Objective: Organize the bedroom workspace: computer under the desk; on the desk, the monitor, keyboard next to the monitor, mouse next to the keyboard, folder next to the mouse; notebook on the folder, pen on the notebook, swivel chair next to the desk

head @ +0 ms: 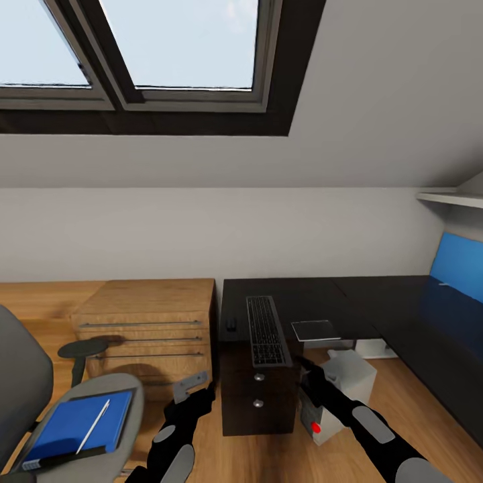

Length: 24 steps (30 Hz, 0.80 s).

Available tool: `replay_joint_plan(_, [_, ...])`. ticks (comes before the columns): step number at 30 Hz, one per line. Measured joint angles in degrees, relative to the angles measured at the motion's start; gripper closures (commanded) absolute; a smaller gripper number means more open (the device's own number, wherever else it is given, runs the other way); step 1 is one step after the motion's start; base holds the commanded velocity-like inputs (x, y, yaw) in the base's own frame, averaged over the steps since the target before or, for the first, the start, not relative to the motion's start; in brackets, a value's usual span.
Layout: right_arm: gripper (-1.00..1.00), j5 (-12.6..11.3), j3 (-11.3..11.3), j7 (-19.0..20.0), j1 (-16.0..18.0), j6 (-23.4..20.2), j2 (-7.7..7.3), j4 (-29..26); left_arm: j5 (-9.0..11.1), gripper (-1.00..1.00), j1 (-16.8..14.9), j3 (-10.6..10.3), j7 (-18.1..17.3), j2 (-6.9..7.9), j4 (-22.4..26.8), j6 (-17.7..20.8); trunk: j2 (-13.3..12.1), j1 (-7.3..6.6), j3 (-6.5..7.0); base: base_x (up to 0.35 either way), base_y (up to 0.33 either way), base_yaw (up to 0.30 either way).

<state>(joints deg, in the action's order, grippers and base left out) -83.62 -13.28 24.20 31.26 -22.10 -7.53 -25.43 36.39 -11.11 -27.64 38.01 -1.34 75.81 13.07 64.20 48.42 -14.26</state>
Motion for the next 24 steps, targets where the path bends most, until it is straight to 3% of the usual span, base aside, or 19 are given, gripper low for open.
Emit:
replay_joint_plan(10, [-1.00,0.22,-0.28,0.17,-0.03,0.16,1.31,-0.11,2.06,-1.00,0.00,-0.02,0.15,0.55,0.01,-0.18,4.01,2.20,-1.80,0.000,0.000,0.000])
replay_joint_plan(12, [-1.00,0.39,-0.57,0.88,-0.03,-0.01,1.47,-0.35,3.58,-1.00,0.07,0.01,0.20,0.76,0.04,-0.33,4.82,2.64,-2.16,0.000,0.000,0.000])
replay_joint_plan(24, [-1.00,0.32,-0.85,1.29,-0.03,-0.12,1.72,-0.35,4.06,-1.00,0.08,0.09,0.20,0.80,0.06,-0.28,9.63,5.28,-4.31,0.000,0.000,0.000])
